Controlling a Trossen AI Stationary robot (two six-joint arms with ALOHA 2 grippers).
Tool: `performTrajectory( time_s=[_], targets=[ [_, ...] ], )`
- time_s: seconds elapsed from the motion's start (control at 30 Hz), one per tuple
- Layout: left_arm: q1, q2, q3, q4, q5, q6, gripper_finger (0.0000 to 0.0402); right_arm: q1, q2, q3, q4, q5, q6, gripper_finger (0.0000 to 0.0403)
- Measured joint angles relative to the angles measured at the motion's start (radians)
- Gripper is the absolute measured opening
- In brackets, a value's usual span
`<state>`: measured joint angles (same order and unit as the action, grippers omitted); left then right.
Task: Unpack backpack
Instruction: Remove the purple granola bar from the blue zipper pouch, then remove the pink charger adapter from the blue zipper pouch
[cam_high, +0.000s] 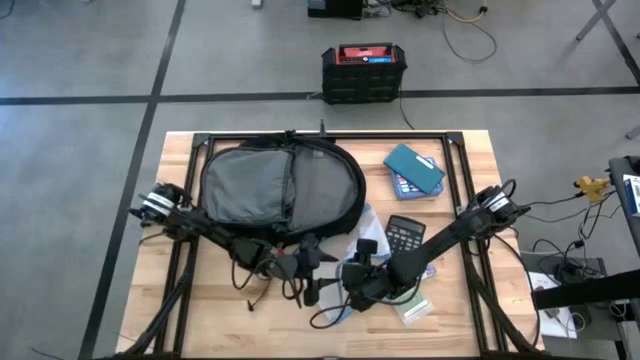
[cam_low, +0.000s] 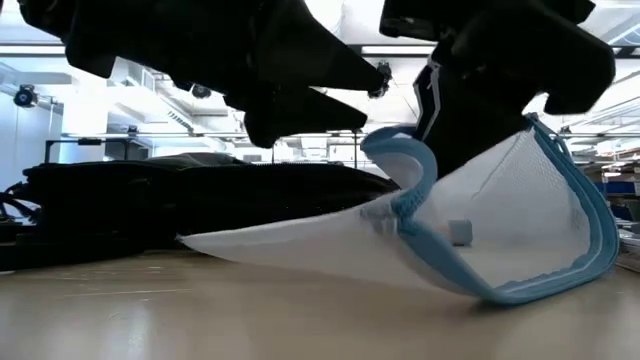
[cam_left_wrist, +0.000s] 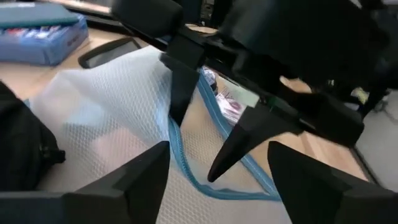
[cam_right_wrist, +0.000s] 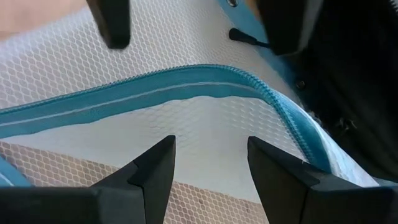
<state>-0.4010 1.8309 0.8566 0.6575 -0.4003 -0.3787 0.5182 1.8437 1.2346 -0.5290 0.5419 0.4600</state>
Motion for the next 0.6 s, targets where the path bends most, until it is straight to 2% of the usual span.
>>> performTrajectory(
  time_s=[0.2, 0.5, 0.6],
  targets=[
    [0.028, 0.016, 0.000, -0.045, -0.055, -0.027, 0.0270, 0.000, -0.004, 0.000, 0.023, 0.001, -0.009, 0.0183],
    [0.069, 0.103, 0.000, -0.002, -0.059, -0.072, 0.0260, -0.001, -0.020, 0.000, 0.043, 0.001, -0.027, 0.0183],
    [0.070, 0.112, 0.000, 0.010, -0.055, -0.070, 0.0237, 0.011, -0.036, 0.001, 0.031, 0.002, -0.007, 0.0183]
  ],
)
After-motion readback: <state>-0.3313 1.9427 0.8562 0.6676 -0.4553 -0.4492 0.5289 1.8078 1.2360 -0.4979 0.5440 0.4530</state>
